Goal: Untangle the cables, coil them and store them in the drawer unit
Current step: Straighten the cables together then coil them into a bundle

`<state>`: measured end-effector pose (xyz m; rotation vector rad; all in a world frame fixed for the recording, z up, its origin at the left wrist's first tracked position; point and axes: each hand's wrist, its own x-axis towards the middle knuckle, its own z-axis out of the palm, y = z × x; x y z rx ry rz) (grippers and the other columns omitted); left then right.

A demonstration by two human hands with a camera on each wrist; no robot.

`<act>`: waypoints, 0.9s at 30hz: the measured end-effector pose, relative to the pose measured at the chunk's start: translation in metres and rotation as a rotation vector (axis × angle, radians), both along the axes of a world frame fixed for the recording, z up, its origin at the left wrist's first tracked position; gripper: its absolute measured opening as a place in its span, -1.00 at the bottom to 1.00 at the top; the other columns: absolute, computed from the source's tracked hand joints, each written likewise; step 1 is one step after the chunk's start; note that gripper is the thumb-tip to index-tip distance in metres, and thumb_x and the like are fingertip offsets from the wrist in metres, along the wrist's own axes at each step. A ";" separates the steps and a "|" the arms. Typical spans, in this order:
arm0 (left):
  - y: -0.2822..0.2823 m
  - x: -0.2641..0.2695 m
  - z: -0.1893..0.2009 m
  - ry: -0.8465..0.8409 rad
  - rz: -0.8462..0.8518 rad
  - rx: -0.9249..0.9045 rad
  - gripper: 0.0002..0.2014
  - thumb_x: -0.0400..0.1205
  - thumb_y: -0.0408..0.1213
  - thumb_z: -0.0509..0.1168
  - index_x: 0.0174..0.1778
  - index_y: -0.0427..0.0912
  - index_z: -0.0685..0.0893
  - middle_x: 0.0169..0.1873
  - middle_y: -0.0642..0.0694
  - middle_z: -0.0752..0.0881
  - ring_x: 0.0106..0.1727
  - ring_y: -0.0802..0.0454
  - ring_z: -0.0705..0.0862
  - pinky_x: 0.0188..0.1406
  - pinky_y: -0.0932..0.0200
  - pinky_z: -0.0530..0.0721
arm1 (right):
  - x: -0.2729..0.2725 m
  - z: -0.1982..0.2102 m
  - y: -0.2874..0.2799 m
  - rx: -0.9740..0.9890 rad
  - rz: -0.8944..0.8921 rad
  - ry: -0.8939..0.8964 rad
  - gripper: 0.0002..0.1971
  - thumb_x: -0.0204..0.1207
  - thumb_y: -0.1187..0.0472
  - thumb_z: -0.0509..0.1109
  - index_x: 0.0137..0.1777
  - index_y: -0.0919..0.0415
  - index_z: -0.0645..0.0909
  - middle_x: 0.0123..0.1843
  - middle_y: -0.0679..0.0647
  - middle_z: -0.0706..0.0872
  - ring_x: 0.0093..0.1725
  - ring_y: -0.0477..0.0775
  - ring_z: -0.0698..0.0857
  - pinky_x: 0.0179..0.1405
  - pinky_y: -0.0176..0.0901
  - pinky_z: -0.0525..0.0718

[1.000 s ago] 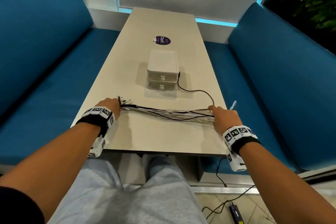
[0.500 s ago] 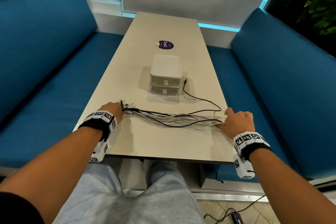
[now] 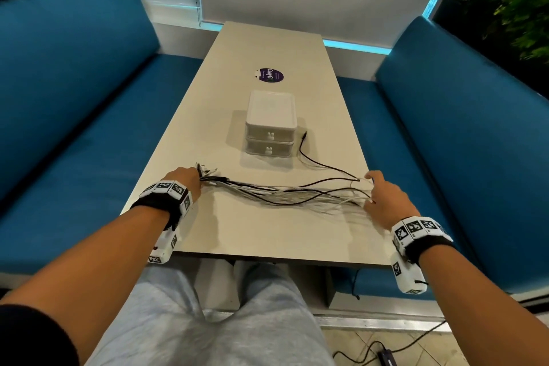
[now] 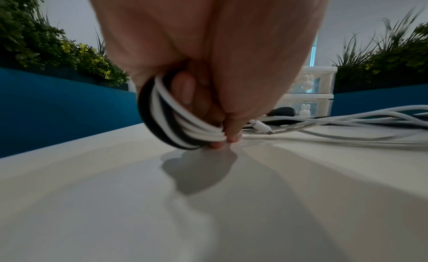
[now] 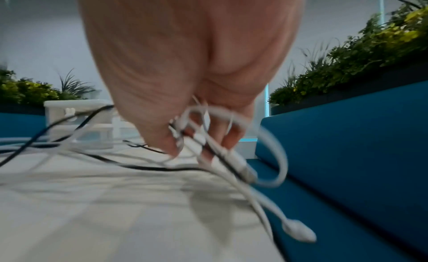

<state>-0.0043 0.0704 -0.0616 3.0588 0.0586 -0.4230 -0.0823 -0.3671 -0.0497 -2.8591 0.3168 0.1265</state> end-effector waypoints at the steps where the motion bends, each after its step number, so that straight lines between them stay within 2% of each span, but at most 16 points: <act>1: 0.000 -0.001 0.001 0.000 0.003 0.001 -0.87 0.70 -0.30 0.16 -0.01 -0.25 0.58 -0.39 -0.09 0.50 -0.27 -0.15 0.61 -0.27 0.10 0.55 | -0.001 -0.001 0.003 0.004 0.013 -0.040 -0.44 0.51 0.24 0.38 0.46 -0.02 0.26 0.19 0.03 0.55 0.05 0.26 0.60 0.12 0.14 0.59; 3: 0.000 -0.003 0.002 -0.004 0.000 0.000 -0.91 0.70 -0.30 0.16 -0.05 -0.21 0.55 -0.39 -0.09 0.50 -0.29 -0.14 0.61 -0.28 0.10 0.55 | -0.003 -0.004 0.009 0.001 0.020 -0.103 -0.46 0.48 0.37 0.33 0.42 0.02 0.30 0.29 0.08 0.40 -0.08 0.28 0.58 -0.04 0.12 0.58; 5: 0.002 -0.005 0.003 -0.007 0.002 -0.007 -0.90 0.71 -0.30 0.16 -0.03 -0.22 0.56 -0.39 -0.09 0.51 -0.29 -0.15 0.61 -0.28 0.10 0.56 | -0.005 -0.008 0.012 0.014 0.033 -0.134 -0.36 0.46 0.44 0.31 0.48 -0.01 0.25 0.35 0.04 0.32 -0.22 0.24 0.58 -0.17 0.15 0.63; 7: 0.002 -0.004 0.003 -0.009 0.006 -0.017 -0.85 0.72 -0.27 0.16 0.03 -0.25 0.59 -0.34 -0.10 0.56 -0.27 -0.16 0.62 -0.27 0.10 0.56 | -0.006 -0.011 0.008 0.091 0.063 -0.144 -0.24 0.47 0.47 0.31 0.57 -0.09 0.14 0.39 -0.08 0.35 -0.17 0.21 0.62 -0.14 0.13 0.66; 8: 0.001 -0.005 0.003 -0.004 0.006 -0.018 -0.84 0.73 -0.26 0.16 0.05 -0.26 0.60 -0.29 -0.13 0.59 -0.25 -0.17 0.61 -0.26 0.11 0.56 | -0.007 -0.010 0.004 0.168 0.048 -0.134 -0.19 0.48 0.44 0.33 0.61 -0.13 0.08 0.35 -0.11 0.44 -0.10 0.18 0.63 -0.09 0.08 0.64; 10: 0.000 -0.006 0.005 -0.001 0.001 -0.014 -0.84 0.74 -0.25 0.15 0.03 -0.25 0.58 -0.20 -0.18 0.62 -0.23 -0.17 0.60 -0.23 0.11 0.55 | -0.007 -0.008 -0.007 0.311 -0.029 -0.137 -0.14 0.50 0.34 0.42 0.66 -0.16 0.03 0.16 -0.13 0.62 0.03 0.08 0.61 -0.03 -0.07 0.57; 11: -0.001 -0.006 0.007 -0.004 -0.005 -0.013 -0.84 0.74 -0.25 0.14 0.01 -0.24 0.57 -0.19 -0.19 0.62 -0.23 -0.17 0.60 -0.22 0.11 0.54 | -0.008 -0.007 -0.011 0.346 -0.055 -0.167 -0.13 0.49 0.30 0.46 0.65 -0.17 0.06 0.09 -0.14 0.65 0.04 0.03 0.59 -0.01 -0.09 0.55; 13: -0.003 -0.007 0.008 -0.012 -0.010 -0.014 -0.84 0.75 -0.23 0.13 -0.03 -0.22 0.54 -0.21 -0.19 0.61 -0.22 -0.18 0.59 -0.21 0.11 0.55 | -0.010 -0.005 -0.010 0.360 -0.062 -0.244 -0.12 0.44 0.29 0.51 0.62 -0.24 0.12 0.05 -0.17 0.63 0.02 -0.01 0.61 0.04 -0.07 0.59; 15: -0.004 -0.008 0.009 -0.021 -0.002 -0.016 -0.84 0.76 -0.21 0.13 -0.08 -0.20 0.51 -0.24 -0.17 0.58 -0.23 -0.18 0.58 -0.21 0.11 0.54 | -0.010 -0.003 -0.004 0.397 -0.078 -0.291 -0.16 0.41 0.30 0.53 0.54 -0.31 0.20 0.04 -0.11 0.61 -0.01 0.01 0.64 0.07 -0.04 0.63; 17: -0.005 -0.008 0.007 -0.031 0.011 -0.019 -0.80 0.76 -0.19 0.13 -0.05 -0.24 0.55 -0.27 -0.16 0.57 -0.24 -0.17 0.59 -0.22 0.11 0.53 | -0.008 -0.001 -0.001 0.472 -0.119 -0.296 -0.26 0.41 0.28 0.53 0.46 -0.25 0.27 -0.01 -0.04 0.58 -0.02 0.06 0.65 0.02 -0.03 0.62; 19: -0.005 -0.008 0.006 -0.038 0.017 -0.029 -0.77 0.76 -0.17 0.12 -0.08 -0.24 0.55 -0.34 -0.13 0.56 -0.27 -0.15 0.58 -0.25 0.11 0.52 | -0.007 -0.002 -0.004 0.484 -0.151 -0.282 -0.21 0.39 0.24 0.59 0.50 -0.17 0.23 0.09 0.00 0.55 0.07 0.06 0.63 0.05 -0.08 0.54; 21: -0.004 -0.005 0.002 -0.033 0.031 -0.020 -0.75 0.75 -0.16 0.13 -0.09 -0.26 0.56 -0.35 -0.12 0.55 -0.28 -0.15 0.59 -0.25 0.11 0.53 | -0.007 -0.005 -0.014 0.435 -0.203 -0.284 -0.07 0.35 0.18 0.64 0.60 -0.13 0.12 0.28 0.00 0.46 0.15 0.05 0.59 0.14 -0.06 0.53; 23: -0.002 -0.002 -0.001 -0.023 0.048 -0.002 -0.76 0.73 -0.19 0.16 -0.02 -0.29 0.63 -0.30 -0.15 0.59 -0.24 -0.17 0.64 -0.24 0.09 0.57 | -0.006 -0.010 -0.022 0.376 -0.234 -0.235 -0.08 0.36 0.11 0.63 0.62 -0.02 0.14 0.36 0.04 0.49 0.23 0.08 0.59 0.26 -0.01 0.54; 25: 0.000 -0.001 -0.003 -0.012 0.054 0.004 -0.78 0.72 -0.20 0.17 -0.04 -0.27 0.63 -0.31 -0.15 0.61 -0.24 -0.17 0.66 -0.26 0.10 0.57 | -0.007 -0.015 -0.028 0.248 -0.190 -0.089 -0.21 0.40 -0.13 0.54 0.56 -0.04 0.23 0.16 0.01 0.68 0.14 0.11 0.64 0.32 0.08 0.49; 27: 0.000 0.000 -0.004 -0.014 0.049 0.016 -0.78 0.72 -0.19 0.17 -0.14 -0.23 0.58 -0.35 -0.13 0.60 -0.29 -0.13 0.64 -0.30 0.12 0.55 | -0.011 -0.017 -0.034 0.001 -0.188 0.016 -0.27 0.34 -0.51 0.29 0.40 -0.14 0.30 -0.03 -0.06 0.75 0.03 0.14 0.66 0.21 0.09 0.40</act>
